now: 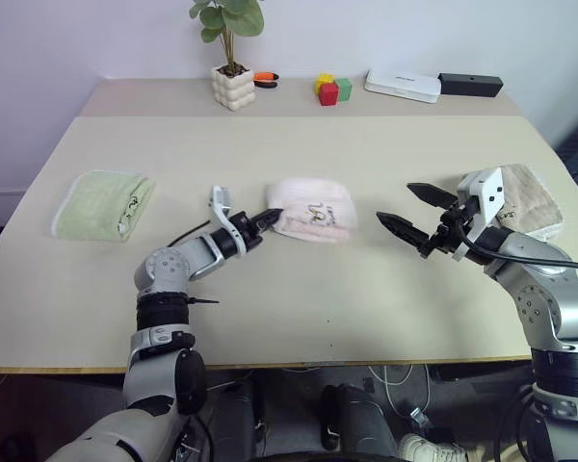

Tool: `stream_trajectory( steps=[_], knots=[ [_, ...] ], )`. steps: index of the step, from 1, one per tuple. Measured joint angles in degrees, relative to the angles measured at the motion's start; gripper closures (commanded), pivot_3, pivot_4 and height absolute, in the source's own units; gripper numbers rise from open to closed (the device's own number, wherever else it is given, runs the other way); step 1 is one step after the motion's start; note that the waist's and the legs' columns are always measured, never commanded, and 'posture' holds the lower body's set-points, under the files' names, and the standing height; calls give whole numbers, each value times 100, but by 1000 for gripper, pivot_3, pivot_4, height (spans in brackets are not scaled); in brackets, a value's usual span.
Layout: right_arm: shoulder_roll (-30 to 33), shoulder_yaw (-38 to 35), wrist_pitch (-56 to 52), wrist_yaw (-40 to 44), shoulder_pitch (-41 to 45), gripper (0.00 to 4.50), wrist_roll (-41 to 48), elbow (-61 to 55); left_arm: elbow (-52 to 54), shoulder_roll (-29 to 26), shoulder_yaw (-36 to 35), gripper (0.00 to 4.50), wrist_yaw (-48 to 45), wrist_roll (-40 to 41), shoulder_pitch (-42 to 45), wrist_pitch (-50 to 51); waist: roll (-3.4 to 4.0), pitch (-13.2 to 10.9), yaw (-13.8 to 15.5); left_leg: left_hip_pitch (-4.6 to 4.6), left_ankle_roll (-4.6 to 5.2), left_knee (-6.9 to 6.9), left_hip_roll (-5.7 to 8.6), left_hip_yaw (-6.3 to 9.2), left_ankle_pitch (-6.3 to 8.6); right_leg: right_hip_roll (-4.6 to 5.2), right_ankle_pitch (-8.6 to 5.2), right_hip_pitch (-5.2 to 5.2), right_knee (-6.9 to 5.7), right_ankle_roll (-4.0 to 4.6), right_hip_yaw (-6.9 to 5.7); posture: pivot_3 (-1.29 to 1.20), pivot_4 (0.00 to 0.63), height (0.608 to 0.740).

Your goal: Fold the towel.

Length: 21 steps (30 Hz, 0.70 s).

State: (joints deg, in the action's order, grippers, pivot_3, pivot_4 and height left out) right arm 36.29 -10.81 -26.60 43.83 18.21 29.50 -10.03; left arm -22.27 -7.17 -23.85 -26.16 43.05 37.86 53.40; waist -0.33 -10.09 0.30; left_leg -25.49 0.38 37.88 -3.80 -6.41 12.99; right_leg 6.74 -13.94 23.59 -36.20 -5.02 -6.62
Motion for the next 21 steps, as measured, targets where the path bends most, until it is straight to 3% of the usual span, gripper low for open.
stream_trajectory(
  steps=[10,17,21],
  knots=[
    [-102,292,72,260,149,0,13,9,74,-421,-336,4475,45,-132,0,-1616,-3,-3,50,-11,1,4,1,3,1,1,0,-1,7,1,-2,0,150,740],
    [-80,385,12,692,63,0,175,-226,477,-512,-367,4475,66,-125,3,-2147,-5,-5,37,-8,1,4,1,1,0,-1,1,-1,5,-2,-2,0,150,740],
    [-88,428,-13,710,103,0,164,-189,192,-942,-401,4475,9,-184,229,-2393,-7,-8,38,-9,1,5,0,2,0,-3,0,1,4,-1,-3,0,150,740]
  ],
)
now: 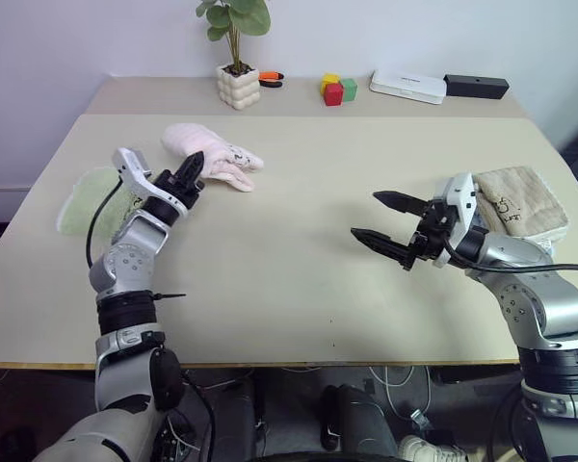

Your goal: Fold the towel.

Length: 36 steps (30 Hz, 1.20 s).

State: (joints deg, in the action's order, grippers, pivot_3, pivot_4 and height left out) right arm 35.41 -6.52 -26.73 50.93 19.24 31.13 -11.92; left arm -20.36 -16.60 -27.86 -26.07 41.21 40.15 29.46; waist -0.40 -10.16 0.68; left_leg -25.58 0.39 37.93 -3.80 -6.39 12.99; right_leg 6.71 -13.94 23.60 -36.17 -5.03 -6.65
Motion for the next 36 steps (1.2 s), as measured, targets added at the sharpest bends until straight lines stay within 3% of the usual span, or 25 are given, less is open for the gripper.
stream_trajectory(
  steps=[16,22,36],
  knots=[
    [-8,120,2,111,154,0,-58,115,-1444,-1505,-258,4475,-456,-244,962,-880,-3,-5,-14,-1,1,-4,-1,-11,1,0,-1,2,2,-2,0,0,150,740],
    [12,120,-1,257,153,0,-45,200,-1061,-1757,-567,4475,-395,-184,355,-868,-2,-5,-30,-1,1,-5,-2,-6,1,1,0,2,1,-2,1,0,150,740],
    [127,140,-46,660,393,0,105,398,-555,-1637,-1081,4475,-234,258,-740,-632,-2,-7,-30,3,-1,-7,-3,-6,0,2,0,3,-1,-2,0,0,150,740]
  ],
)
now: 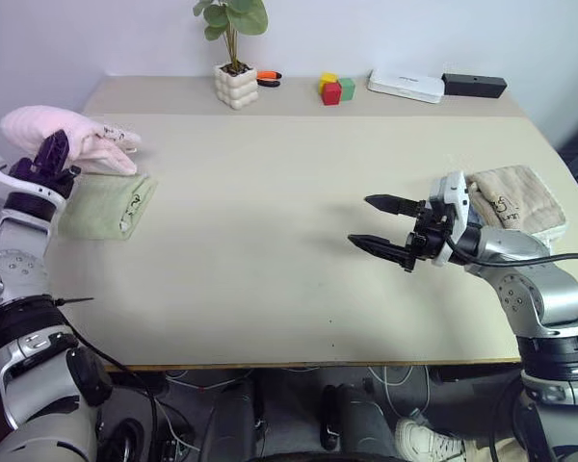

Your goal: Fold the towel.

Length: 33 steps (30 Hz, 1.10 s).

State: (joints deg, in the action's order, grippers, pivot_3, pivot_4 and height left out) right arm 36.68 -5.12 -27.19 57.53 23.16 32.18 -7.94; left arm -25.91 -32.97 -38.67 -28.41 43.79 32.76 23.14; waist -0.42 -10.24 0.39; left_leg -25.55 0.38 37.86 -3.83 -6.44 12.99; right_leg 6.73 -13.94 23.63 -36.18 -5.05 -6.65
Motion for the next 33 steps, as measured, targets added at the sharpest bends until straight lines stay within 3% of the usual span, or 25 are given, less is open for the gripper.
stream_trajectory(
  steps=[9,16,21,26,33],
  knots=[
    [2,40,9,77,41,0,-62,121,1522,689,-169,4475,637,453,-1530,472,-1,-1,11,2,-1,1,-1,3,1,4,0,-2,1,1,1,0,150,740],
    [-40,66,36,72,46,0,-113,144,2119,1015,-493,4475,1362,1095,-1962,814,-2,-1,26,1,-2,3,-1,5,2,5,-3,-2,3,6,1,0,150,740],
    [-130,189,79,77,189,0,-162,199,2344,1015,-477,2646,1413,1257,-1991,913,-2,-1,21,1,-2,3,-1,4,2,5,-4,0,3,8,1,0,150,740],
    [-145,204,126,80,206,0,-174,260,2621,1162,-493,109,1552,1625,-2240,1074,-2,-1,23,1,-2,2,-2,4,2,5,-3,0,4,8,1,0,150,740],
    [-184,213,190,128,224,0,-219,415,3199,1395,-540,45,1700,2605,-3192,1598,-1,-1,6,0,-5,1,-3,5,5,5,-10,3,4,19,0,0,150,740]
  ],
)
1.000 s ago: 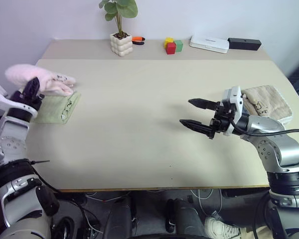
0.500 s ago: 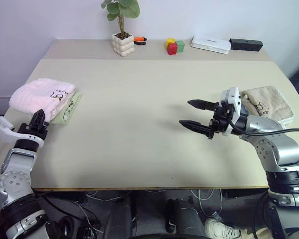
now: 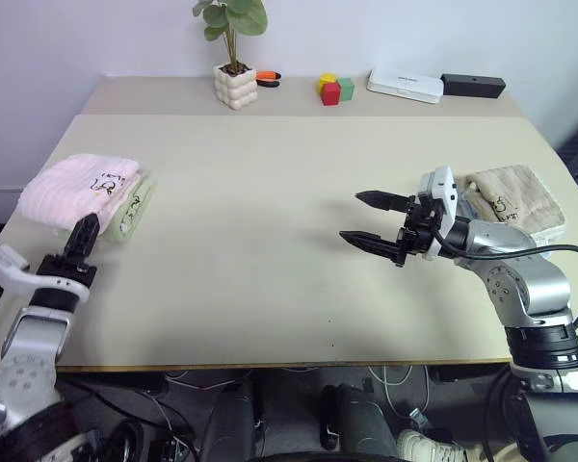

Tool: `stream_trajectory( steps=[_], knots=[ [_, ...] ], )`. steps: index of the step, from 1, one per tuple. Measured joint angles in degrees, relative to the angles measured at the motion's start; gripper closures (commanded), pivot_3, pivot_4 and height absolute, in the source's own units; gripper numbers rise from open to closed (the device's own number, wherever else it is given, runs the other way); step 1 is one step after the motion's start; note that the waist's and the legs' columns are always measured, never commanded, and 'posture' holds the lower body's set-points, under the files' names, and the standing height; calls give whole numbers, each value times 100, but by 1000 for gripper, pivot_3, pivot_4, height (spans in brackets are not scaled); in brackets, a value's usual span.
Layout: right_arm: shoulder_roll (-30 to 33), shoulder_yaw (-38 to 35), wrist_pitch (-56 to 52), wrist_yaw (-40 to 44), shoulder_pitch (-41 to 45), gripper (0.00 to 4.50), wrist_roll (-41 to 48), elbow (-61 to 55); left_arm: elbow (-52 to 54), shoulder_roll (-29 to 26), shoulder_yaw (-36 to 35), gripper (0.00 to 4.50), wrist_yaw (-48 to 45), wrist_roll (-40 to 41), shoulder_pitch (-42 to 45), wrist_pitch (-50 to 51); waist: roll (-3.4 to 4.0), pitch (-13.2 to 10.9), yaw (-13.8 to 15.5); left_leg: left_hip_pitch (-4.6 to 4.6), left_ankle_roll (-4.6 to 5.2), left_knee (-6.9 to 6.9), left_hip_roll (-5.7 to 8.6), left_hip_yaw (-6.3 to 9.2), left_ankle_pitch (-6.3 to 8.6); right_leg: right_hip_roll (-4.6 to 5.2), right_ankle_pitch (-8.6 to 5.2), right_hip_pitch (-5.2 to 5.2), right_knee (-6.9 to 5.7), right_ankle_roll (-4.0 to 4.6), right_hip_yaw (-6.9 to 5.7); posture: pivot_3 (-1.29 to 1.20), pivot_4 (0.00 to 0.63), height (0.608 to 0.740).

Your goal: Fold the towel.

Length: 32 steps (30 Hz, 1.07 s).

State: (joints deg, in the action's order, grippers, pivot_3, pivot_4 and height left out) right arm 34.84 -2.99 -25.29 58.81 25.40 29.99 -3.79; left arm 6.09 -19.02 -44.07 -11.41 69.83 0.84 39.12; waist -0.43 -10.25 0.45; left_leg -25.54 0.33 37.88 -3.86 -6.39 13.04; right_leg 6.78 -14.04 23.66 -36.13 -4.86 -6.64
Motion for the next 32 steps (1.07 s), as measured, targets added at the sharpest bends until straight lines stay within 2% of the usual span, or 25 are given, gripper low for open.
stream_trajectory(
  steps=[4,10,15,19,28,32],
  knots=[
    [-23,14,73,17,35,0,-32,89,333,-77,259,45,-311,11,-429,132,1,0,28,-2,-15,1,1,-1,9,3,-3,24,7,6,1,0,150,740],
    [-35,17,199,202,59,0,-33,320,1256,-788,1398,45,-1592,-1017,-739,-215,5,0,25,-27,-16,0,0,-11,10,5,2,55,10,16,5,0,150,740],
    [10,3,409,414,35,0,-39,394,1539,-1254,2499,45,-2159,-2171,-63,-748,10,-2,25,-35,-15,-1,1,-18,8,2,4,64,8,15,6,0,150,740],
    [33,-79,352,304,-94,0,-1,163,949,-1535,2979,45,-2691,-2903,894,-1282,15,-1,25,-53,-2,0,0,-25,-2,-1,10,59,1,4,10,0,150,740],
    [463,-823,-366,-157,-1295,0,623,-1465,-102,-1174,3490,45,-3364,-3230,1373,-1422,17,-1,29,-76,1,4,0,-30,-7,-9,16,75,-5,-10,7,0,150,740],
    [579,-944,-559,-284,-1553,0,735,-1649,-119,-925,3617,45,-3409,-3256,1379,-1425,17,-1,28,-77,3,14,1,-13,-7,-5,15,71,-4,-6,10,0,150,740]
  ],
)
